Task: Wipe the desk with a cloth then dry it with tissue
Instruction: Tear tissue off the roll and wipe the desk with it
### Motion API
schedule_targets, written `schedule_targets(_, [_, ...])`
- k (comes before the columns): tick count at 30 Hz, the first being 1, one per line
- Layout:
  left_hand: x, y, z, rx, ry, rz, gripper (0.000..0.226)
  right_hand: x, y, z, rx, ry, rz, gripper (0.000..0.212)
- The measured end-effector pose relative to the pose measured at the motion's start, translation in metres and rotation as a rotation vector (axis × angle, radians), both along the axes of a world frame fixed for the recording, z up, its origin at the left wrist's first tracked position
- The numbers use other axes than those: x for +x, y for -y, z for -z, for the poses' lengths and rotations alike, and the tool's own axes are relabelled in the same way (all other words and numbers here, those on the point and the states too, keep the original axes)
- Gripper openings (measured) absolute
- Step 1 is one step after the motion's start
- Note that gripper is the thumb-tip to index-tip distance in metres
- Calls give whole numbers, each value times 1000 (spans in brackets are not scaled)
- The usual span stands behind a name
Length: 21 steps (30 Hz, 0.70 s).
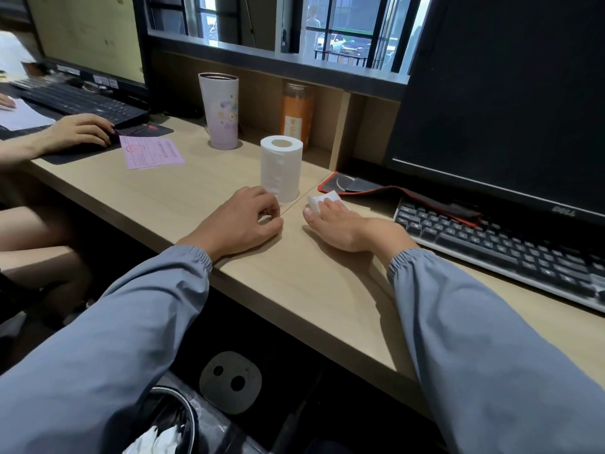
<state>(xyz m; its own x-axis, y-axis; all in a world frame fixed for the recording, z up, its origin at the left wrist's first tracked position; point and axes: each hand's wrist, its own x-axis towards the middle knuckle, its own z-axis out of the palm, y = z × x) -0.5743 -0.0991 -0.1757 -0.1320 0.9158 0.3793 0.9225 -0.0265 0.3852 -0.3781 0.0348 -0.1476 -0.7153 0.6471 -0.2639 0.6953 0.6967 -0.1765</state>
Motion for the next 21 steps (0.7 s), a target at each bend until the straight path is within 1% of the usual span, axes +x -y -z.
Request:
schedule_targets(3, [-1, 2, -2, -16, 14, -7, 31, -4, -9, -3, -6, -26, 47, 84])
schedule_targets(8, [-1, 3, -3, -22, 16, 2, 24, 1, 2, -2, 18, -30, 157, 98])
schedule_targets(12, [-3, 2, -1, -21, 28, 6, 27, 12, 9, -3, 20, -16, 188, 95])
schedule_targets(13, [-3, 2, 0, -23, 28, 5, 27, 11, 8, -4, 18, -21, 217, 95])
schedule_targets(15, [-3, 2, -1, -14, 24, 9, 27, 7, 4, -6, 41, -25, 315, 103])
schedule_targets(17, [-3, 1, 0, -5, 25, 12, 18, 4, 3, -8, 58, 4, 407, 110])
schedule_targets(19, [-3, 1, 1, -5, 32, 12, 14, -1, 3, -11, 45, 30, 450, 111])
schedule_targets(21, [-6, 0, 2, -2, 35, 8, 18, -6, 8, -15, 34, 43, 476, 110])
